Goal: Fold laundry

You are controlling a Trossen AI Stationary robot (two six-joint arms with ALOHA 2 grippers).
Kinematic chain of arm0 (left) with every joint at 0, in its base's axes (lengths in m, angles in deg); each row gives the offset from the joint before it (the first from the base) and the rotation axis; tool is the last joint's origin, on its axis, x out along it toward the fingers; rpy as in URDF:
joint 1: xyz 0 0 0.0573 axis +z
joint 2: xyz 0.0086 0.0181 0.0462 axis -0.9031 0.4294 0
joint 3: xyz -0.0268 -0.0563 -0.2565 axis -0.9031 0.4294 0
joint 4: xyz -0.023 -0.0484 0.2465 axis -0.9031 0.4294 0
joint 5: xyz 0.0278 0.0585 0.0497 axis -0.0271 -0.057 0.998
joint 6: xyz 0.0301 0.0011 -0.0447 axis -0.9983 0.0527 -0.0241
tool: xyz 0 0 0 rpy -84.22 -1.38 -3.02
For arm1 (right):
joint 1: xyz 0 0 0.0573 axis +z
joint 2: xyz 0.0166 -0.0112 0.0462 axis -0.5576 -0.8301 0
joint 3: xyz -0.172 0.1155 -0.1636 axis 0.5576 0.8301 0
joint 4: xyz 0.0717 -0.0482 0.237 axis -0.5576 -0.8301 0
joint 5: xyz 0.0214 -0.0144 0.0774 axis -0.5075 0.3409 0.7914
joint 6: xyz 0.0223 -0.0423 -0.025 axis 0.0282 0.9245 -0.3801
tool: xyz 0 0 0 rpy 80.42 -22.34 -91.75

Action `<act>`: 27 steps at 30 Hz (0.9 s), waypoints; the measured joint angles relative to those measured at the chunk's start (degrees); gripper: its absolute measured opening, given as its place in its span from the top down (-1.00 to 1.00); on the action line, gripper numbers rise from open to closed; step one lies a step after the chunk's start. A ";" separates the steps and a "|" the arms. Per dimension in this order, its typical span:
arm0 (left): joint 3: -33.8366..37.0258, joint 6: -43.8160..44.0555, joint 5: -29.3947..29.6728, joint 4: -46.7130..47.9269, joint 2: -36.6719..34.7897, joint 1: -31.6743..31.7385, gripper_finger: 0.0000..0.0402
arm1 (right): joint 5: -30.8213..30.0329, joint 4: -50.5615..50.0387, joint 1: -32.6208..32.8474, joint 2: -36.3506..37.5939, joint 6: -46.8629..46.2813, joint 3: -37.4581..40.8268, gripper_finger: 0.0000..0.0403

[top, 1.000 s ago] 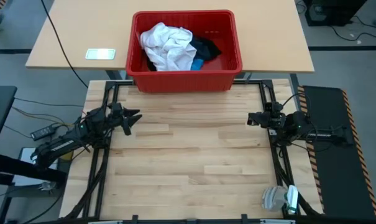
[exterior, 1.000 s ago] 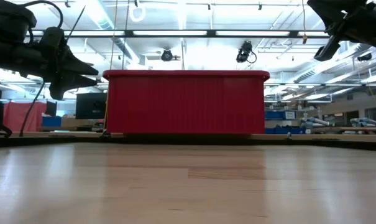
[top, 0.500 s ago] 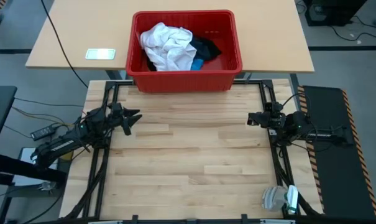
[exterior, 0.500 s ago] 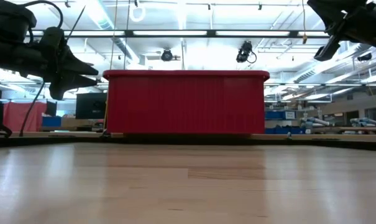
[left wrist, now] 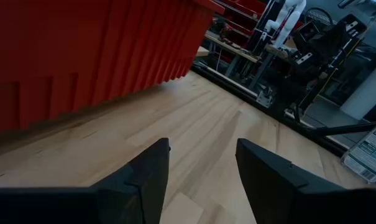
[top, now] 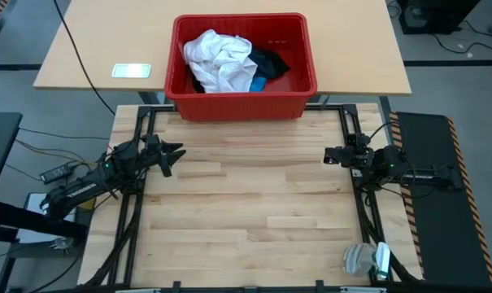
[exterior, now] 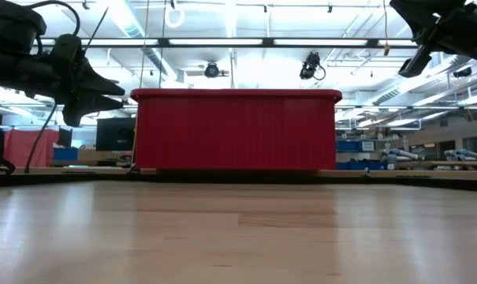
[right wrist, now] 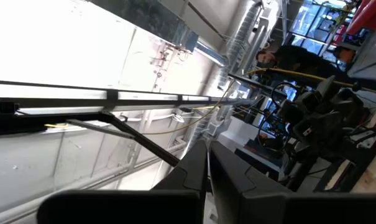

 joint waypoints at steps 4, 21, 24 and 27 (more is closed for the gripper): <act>0.00 1.96 0.00 -1.80 0.01 0.00 0.04 | -0.01 0.00 0.02 0.00 0.00 0.00 0.87; 0.00 10.40 -0.01 -5.90 0.56 -0.02 0.04 | -0.01 0.00 0.00 0.00 0.00 0.00 0.87; 0.00 9.92 0.69 -6.56 1.07 -0.02 0.04 | -2.56 0.00 0.02 0.00 0.00 0.02 0.87; 0.00 10.09 4.52 -7.36 1.15 -0.02 0.04 | -8.29 -0.02 -0.22 0.00 3.08 0.00 0.87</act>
